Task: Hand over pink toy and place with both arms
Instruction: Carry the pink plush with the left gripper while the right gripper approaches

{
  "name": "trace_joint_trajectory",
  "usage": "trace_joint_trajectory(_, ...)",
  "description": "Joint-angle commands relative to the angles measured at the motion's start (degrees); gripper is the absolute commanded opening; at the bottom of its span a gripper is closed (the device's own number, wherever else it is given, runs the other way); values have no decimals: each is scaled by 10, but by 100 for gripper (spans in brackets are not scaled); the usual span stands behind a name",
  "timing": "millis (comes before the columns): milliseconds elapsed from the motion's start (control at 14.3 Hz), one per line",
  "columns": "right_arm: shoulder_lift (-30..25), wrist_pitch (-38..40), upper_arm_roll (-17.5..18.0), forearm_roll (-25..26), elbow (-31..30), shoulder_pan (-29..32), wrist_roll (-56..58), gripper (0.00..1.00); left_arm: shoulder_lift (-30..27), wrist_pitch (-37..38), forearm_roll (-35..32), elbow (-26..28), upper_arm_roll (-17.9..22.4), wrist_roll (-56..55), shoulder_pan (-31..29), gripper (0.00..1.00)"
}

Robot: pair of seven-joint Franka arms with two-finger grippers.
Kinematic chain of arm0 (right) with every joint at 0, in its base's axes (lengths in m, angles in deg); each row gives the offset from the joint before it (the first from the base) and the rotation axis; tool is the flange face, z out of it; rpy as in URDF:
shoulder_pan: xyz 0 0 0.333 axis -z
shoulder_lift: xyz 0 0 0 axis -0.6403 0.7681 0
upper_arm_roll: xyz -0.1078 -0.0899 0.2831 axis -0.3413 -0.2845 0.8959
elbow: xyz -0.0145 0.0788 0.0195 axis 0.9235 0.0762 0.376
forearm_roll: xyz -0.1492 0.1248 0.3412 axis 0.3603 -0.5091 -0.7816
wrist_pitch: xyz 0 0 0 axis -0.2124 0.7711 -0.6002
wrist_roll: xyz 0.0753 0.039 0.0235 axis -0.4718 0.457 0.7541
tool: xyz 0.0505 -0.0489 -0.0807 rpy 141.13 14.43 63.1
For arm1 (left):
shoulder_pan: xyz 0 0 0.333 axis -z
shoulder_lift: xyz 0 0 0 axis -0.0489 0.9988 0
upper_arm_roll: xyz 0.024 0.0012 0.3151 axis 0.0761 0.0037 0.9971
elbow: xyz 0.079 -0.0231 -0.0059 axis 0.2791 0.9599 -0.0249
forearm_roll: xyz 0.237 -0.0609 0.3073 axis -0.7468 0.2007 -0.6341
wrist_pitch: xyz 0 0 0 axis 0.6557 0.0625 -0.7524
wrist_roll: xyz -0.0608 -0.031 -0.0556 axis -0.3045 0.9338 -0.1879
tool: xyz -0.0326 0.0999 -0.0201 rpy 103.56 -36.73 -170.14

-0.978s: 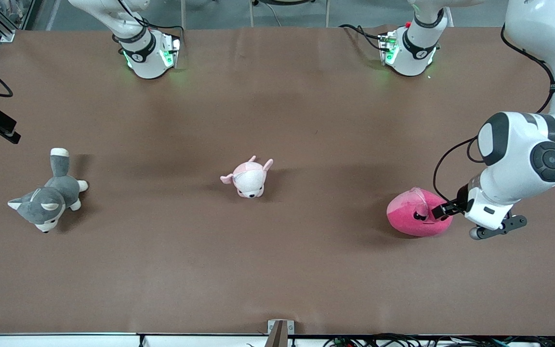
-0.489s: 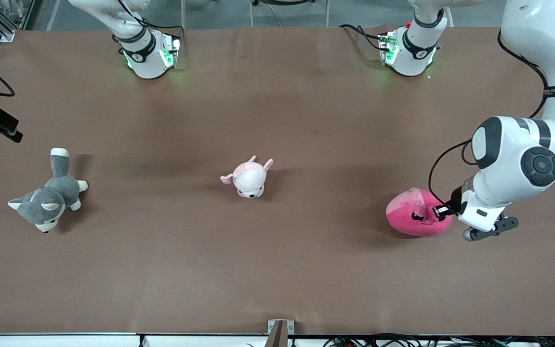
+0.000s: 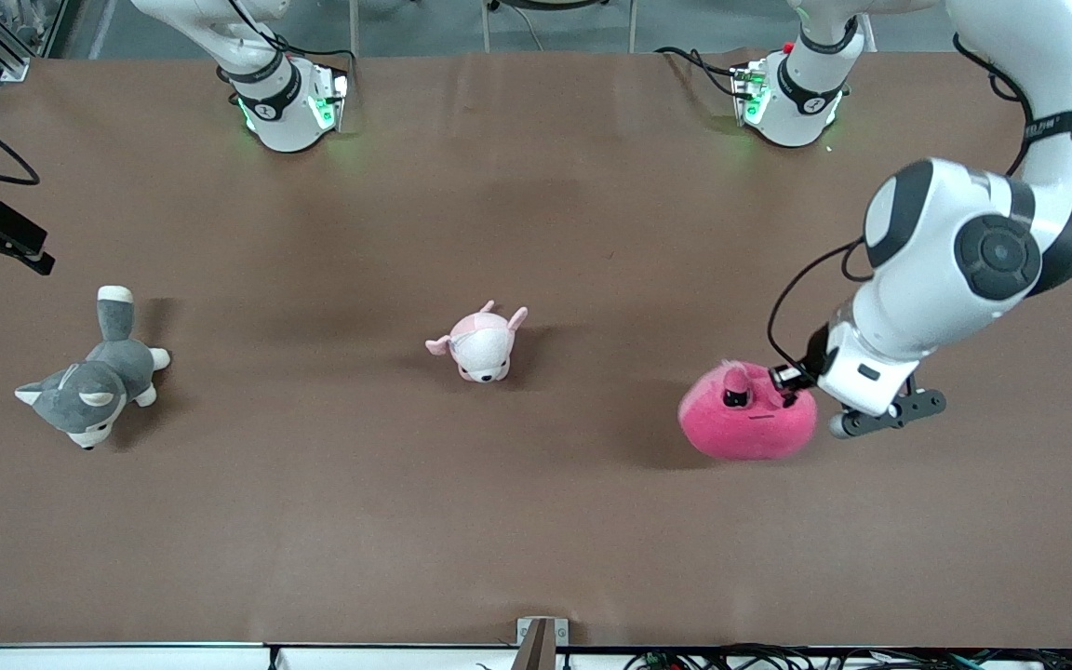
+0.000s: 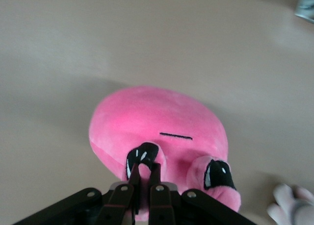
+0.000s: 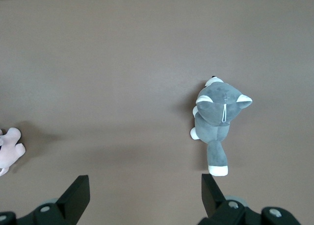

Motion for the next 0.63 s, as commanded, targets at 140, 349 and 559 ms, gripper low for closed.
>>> trace_joint_trajectory(140,-11,13,-1,-96,-11,-4,-5,84,-1,26,24,-63,-84,-88,6,0)
trace_joint_trajectory(349,-8,13,-1,-155,-12,-22,-6,75,11,23,37,-104,-106,-144,49,0)
trace_joint_trajectory(559,4,14,-1,-230,-14,-34,-7,71,30,-14,118,-136,-109,-180,89,0)
